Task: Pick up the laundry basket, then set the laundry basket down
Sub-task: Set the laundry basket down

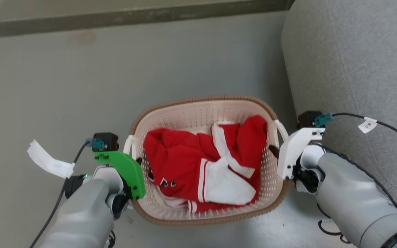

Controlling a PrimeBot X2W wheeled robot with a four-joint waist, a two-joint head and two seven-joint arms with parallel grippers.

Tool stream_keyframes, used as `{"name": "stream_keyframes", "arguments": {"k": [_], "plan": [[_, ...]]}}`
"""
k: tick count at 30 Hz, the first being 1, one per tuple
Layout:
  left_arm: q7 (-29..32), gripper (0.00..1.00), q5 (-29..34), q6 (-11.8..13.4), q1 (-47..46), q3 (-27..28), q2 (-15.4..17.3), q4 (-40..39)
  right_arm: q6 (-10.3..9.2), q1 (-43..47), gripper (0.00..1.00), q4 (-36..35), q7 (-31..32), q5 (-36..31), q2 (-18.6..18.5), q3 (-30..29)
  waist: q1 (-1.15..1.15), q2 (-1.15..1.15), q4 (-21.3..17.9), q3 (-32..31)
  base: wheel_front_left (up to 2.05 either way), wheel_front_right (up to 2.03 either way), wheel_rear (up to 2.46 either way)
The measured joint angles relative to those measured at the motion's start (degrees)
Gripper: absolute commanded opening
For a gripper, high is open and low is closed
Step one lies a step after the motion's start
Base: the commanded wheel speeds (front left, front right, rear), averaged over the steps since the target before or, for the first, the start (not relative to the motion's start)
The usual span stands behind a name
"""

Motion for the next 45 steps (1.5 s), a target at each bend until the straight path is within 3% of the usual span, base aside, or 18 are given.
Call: {"name": "stream_keyframes", "arguments": {"k": [29,45], "plan": [[-8.8,0.00,0.3,0.1,-11.3,0.7,0.0,-0.5,0.09,-8.2,0.00,-2.4,-10.3,-0.2,-2.1,-1.3,0.01,0.00,-0.1,18.8,0.00,0.00,0.00],[-13.3,0.00,1.8,0.1,-16.0,0.7,0.0,0.9,0.09,-11.9,0.00,-2.9,-13.1,0.3,-2.1,-1.2,0.01,0.00,-0.1,27.7,0.00,0.00,0.00]]}}
